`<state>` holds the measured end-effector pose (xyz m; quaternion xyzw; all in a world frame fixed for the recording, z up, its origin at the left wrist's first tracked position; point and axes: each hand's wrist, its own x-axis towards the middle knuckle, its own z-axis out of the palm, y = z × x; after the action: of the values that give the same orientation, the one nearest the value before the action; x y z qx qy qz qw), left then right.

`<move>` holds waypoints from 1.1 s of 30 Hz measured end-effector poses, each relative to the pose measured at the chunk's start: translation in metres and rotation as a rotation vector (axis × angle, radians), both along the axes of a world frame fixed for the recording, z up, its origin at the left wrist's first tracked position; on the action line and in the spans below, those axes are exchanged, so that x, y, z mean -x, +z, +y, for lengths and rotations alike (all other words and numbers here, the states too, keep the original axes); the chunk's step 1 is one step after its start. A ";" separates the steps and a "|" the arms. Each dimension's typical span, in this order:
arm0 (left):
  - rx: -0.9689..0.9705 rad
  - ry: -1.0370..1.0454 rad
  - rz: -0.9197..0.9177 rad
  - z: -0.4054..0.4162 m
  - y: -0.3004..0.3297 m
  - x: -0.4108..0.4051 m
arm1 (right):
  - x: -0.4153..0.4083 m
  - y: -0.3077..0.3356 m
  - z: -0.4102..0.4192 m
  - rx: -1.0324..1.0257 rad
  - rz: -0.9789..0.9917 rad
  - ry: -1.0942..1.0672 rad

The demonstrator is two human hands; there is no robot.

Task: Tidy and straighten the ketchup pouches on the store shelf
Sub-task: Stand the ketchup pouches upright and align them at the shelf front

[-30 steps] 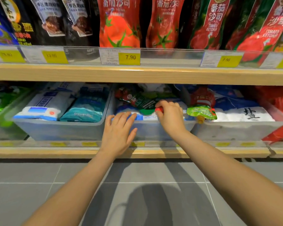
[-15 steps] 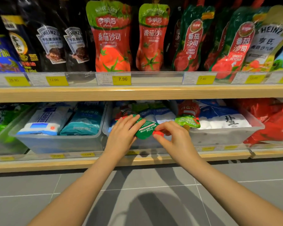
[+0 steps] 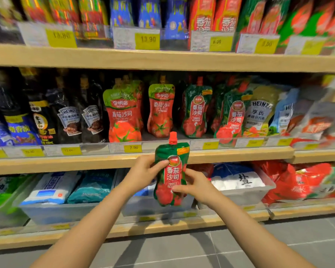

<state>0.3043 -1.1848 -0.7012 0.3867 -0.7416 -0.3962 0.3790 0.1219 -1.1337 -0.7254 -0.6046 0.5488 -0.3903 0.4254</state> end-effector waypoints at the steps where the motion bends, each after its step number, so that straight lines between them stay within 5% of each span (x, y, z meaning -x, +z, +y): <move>1: -0.011 -0.009 0.019 0.001 0.004 0.004 | 0.001 0.001 0.000 -0.017 -0.034 0.009; 5: -0.057 -0.049 0.141 0.004 0.006 0.013 | 0.012 0.007 0.003 0.007 -0.074 -0.031; 9: -0.049 -0.138 0.024 0.008 -0.013 0.022 | 0.023 0.020 0.002 0.037 -0.065 -0.087; 16: 0.062 -0.004 0.179 -0.009 -0.002 0.054 | 0.060 0.051 0.002 0.178 -0.148 -0.129; 22: 0.216 0.078 0.170 -0.038 0.043 0.087 | 0.130 0.064 0.004 0.328 0.141 -0.387; 28: 0.383 0.085 0.130 -0.058 0.065 0.113 | 0.166 0.068 -0.012 0.449 0.392 -0.429; 33: 0.311 0.162 0.041 -0.077 0.055 0.120 | 0.178 0.054 -0.032 0.389 0.574 -0.442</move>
<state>0.1845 -1.2616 -0.6463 0.3737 -0.7524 -0.2528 0.4799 -0.0560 -1.1659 -0.6712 -0.6255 0.6778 -0.3845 0.0386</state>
